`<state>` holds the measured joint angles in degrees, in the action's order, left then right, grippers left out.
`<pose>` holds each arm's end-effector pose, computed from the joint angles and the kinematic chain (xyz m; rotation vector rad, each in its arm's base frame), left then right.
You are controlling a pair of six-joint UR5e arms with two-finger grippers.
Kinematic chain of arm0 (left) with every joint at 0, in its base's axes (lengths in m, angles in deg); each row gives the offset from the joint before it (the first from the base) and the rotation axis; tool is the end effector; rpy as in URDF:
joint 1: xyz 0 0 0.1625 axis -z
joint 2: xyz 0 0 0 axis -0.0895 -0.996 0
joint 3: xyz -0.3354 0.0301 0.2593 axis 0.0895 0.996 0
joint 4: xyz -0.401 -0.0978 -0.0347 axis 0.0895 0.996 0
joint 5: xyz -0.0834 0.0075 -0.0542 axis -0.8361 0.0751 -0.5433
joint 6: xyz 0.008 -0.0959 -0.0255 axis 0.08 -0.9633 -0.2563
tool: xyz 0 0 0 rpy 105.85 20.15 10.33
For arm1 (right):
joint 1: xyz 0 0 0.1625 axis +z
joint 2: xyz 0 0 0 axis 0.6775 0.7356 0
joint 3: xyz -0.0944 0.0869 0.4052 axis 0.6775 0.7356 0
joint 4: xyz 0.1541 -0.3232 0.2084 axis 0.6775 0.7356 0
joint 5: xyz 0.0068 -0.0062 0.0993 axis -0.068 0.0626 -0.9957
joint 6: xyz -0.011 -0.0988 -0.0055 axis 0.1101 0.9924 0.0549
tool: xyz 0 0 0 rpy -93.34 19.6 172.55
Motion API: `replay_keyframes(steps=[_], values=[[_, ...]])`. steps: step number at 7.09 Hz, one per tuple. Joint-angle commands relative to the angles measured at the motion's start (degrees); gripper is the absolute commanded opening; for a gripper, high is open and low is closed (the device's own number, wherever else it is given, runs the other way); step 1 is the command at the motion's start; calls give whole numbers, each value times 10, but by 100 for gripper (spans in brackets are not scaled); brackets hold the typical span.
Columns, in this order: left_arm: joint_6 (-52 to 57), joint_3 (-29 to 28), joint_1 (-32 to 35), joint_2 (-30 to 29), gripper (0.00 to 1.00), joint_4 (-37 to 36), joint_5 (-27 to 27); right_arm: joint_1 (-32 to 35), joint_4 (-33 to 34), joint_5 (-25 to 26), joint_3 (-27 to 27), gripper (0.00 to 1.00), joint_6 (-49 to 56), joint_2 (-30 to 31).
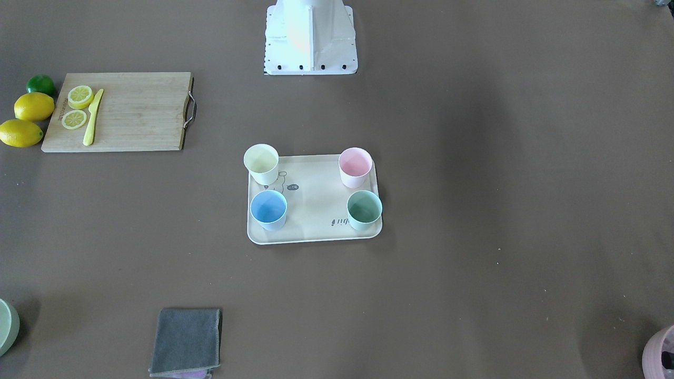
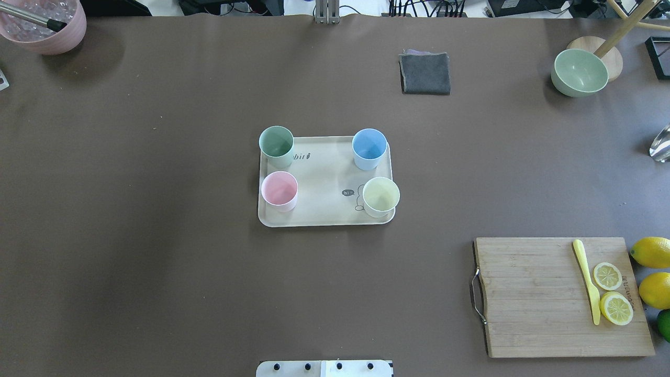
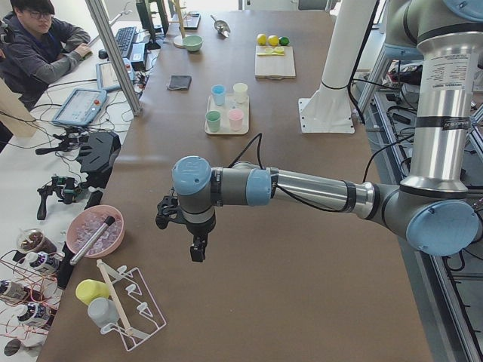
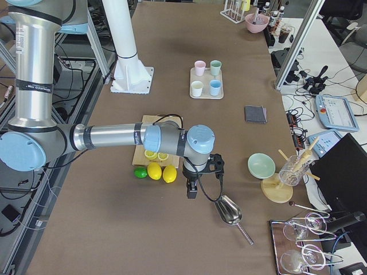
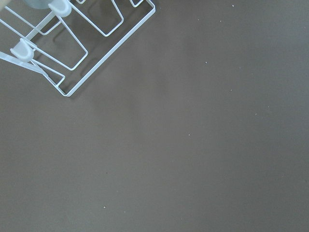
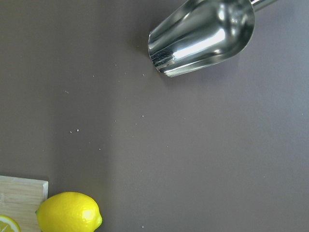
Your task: Place all cups on tray
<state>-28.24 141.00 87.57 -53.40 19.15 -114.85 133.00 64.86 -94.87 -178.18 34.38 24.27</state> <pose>-0.0892 -0.4912 0.5960 0.0716 0.7407 0.0702 0.0703 -0.4310 0.6288 -0.0360 -0.7273 -0.1295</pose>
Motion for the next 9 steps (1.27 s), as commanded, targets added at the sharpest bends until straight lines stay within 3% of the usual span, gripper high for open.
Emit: replay_keyframes(steps=[1, 9], values=[[0, -1, -1, 0, 98, 0, 1, 0, 0, 0, -1, 100, 1, 1], [1, 5, -1, 13, 98, 2, 0, 0, -1, -11, 0, 100, 2, 1]])
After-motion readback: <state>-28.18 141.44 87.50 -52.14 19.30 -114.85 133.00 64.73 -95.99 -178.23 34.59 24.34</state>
